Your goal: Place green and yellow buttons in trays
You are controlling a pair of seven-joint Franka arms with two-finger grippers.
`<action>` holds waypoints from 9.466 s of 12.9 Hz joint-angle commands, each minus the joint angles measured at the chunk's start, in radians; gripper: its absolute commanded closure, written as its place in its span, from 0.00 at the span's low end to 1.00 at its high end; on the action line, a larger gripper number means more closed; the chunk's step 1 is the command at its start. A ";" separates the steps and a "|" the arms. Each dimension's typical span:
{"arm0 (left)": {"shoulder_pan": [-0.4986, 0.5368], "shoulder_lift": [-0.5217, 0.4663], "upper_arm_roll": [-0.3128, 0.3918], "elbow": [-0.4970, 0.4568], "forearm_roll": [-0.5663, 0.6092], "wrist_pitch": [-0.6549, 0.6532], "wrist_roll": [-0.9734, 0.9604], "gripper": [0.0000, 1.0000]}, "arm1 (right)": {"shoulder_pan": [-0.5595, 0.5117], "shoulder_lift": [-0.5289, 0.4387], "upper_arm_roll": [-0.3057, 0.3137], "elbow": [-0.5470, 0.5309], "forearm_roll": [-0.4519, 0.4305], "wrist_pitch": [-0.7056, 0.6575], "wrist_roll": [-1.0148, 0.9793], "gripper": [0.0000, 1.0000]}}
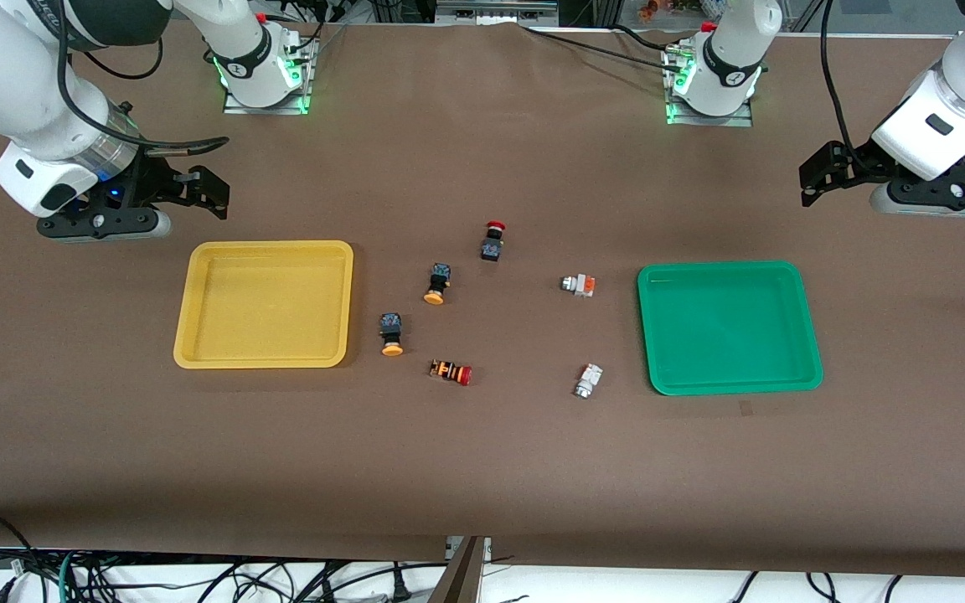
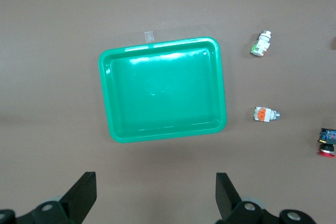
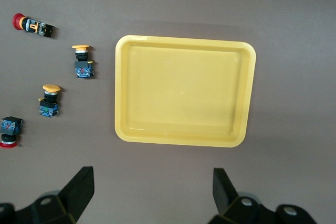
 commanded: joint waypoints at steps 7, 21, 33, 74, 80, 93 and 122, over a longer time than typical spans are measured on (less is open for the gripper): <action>0.010 0.018 -0.004 0.032 -0.030 -0.026 0.004 0.00 | -0.019 0.017 0.009 0.061 -0.016 -0.032 -0.053 0.00; -0.255 0.826 -0.004 0.365 -0.018 0.487 0.028 0.00 | 0.088 0.265 0.015 0.056 0.016 0.132 -0.010 0.00; -0.309 0.972 -0.001 0.336 0.006 0.673 0.171 1.00 | 0.222 0.652 0.015 0.045 0.026 0.648 0.259 0.01; -0.269 0.670 -0.153 -0.157 0.113 0.587 -0.056 0.00 | 0.240 0.477 -0.153 -0.051 0.225 0.425 -0.006 0.22; -0.291 0.719 -0.161 -0.158 0.111 0.667 -0.114 0.00 | 0.389 0.598 -0.070 0.059 0.230 0.551 0.390 0.11; -0.069 0.590 -0.144 -0.085 0.125 0.392 0.141 0.75 | 0.489 0.681 -0.071 -0.010 0.230 0.745 0.524 0.62; -0.143 0.027 0.203 0.035 0.006 0.013 0.045 0.00 | 0.458 0.040 -0.461 -0.186 0.104 0.275 -0.050 0.01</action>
